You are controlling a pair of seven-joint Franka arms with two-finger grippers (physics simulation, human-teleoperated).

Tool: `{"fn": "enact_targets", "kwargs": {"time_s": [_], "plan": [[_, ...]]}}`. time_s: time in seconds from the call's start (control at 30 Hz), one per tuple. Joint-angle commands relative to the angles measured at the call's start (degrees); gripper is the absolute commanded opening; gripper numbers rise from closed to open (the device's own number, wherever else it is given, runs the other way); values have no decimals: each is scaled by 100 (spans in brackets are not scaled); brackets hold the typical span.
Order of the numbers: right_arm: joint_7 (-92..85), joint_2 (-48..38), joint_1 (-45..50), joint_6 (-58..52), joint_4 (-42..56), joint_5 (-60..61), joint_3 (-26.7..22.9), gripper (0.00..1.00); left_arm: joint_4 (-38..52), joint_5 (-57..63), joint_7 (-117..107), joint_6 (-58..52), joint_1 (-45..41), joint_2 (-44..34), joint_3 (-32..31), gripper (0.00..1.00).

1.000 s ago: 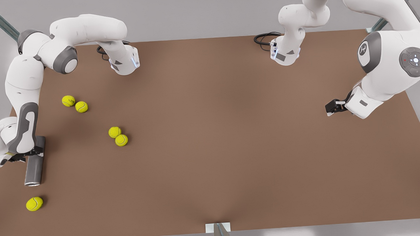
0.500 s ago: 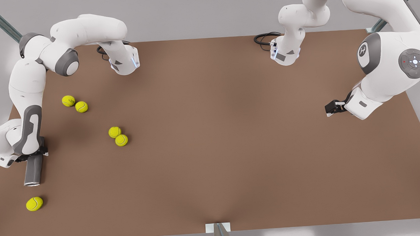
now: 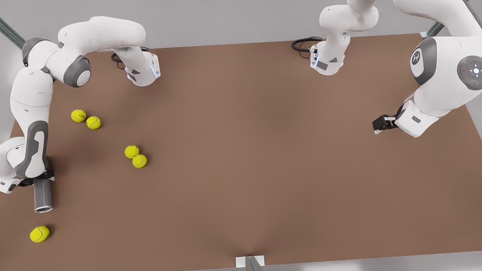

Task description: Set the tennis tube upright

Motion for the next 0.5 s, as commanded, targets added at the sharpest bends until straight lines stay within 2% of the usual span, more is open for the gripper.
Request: {"fn": "enact_targets", "kwargs": {"time_s": [0.0,0.37,0.47], "plan": [[-27,-15,2,-29,9,4,-1,78,6,2,-57,1,0,-6,0,100],[-80,-305,142,-486,97,-66,-10,78,6,-7,-74,-8,-9,-15,0,100],[-62,-366,309,-829,414,-75,-19,78,6,-7,-83,-17,-9,-24,0,100]]}}
